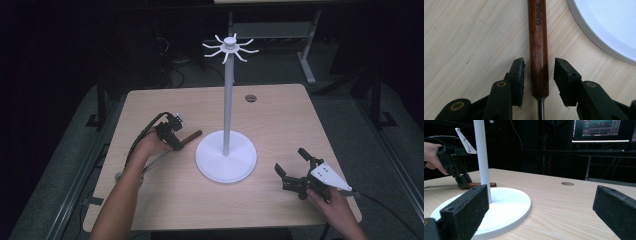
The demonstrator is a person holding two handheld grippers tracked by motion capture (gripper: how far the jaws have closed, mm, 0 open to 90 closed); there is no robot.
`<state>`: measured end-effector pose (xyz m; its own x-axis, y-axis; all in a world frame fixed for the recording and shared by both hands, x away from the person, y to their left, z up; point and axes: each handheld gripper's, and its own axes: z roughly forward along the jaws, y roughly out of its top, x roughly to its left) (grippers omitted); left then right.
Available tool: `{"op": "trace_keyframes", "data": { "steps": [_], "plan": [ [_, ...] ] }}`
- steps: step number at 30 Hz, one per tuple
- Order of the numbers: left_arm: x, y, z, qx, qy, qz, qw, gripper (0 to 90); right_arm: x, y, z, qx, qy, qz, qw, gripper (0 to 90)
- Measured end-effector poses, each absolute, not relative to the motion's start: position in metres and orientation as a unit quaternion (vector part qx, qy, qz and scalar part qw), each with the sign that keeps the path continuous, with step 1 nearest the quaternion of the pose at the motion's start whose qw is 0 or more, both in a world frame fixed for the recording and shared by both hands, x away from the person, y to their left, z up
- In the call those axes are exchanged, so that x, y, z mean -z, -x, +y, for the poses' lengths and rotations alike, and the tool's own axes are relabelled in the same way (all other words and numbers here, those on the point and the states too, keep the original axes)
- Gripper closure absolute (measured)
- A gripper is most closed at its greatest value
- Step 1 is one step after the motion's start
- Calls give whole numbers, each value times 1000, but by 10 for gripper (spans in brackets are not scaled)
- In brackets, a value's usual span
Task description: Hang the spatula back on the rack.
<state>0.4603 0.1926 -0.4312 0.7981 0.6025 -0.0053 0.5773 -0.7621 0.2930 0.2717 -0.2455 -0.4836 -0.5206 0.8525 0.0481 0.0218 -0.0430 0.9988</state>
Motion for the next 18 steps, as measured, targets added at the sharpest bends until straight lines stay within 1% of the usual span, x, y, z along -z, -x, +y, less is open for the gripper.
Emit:
{"op": "trace_keyframes", "data": {
  "steps": [13,18],
  "plan": [
    [436,-462,190,-46,-939,317,125,667,484,-272,-246,-626,-360,607,332,0],
    [436,-462,190,-41,-939,317,127,716,484,-272,-246,-626,-360,607,331,0]
  ]
}}
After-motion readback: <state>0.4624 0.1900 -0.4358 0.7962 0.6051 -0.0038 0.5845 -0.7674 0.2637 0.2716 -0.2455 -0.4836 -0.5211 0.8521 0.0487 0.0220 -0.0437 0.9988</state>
